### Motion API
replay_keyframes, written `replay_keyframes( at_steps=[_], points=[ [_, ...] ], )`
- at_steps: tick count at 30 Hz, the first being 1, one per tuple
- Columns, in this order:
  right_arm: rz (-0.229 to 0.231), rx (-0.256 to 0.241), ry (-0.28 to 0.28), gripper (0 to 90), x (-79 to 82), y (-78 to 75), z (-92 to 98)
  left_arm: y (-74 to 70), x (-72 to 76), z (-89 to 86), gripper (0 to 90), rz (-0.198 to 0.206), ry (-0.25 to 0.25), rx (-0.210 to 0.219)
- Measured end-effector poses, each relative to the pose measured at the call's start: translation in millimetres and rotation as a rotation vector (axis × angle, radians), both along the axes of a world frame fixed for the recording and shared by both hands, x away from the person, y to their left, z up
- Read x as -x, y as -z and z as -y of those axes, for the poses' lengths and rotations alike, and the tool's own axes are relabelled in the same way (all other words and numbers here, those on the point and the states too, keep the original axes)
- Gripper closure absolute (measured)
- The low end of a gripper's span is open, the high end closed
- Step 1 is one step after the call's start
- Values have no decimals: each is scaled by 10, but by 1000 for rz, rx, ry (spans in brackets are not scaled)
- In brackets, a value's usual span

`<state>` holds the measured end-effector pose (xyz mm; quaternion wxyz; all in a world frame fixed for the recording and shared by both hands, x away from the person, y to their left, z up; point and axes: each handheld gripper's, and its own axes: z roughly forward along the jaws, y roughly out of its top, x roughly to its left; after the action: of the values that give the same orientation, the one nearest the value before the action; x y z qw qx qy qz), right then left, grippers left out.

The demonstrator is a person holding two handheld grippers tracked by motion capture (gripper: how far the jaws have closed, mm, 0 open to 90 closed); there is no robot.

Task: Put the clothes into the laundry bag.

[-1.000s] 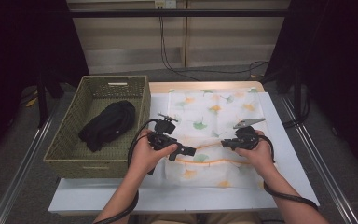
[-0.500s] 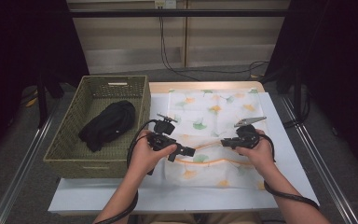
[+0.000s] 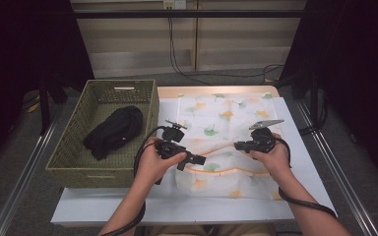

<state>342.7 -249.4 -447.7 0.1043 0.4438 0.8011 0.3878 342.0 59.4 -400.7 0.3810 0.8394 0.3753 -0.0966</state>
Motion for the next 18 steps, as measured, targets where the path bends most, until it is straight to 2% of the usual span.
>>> replay_keyframes(
  at_steps=[9, 14, 18],
  points=[
    [7, 9, 0, 900, -23, -38, -5, 2, -13, -14, 37, 4, 11, -4],
    [15, -6, 9, 900, -45, -91, 16, 12, -12, -7, 36, -4, -3, -3],
    [15, -11, 0, 900, -50, -117, 9, 4, -15, -21, 36, -1, 5, -3]
  ],
)
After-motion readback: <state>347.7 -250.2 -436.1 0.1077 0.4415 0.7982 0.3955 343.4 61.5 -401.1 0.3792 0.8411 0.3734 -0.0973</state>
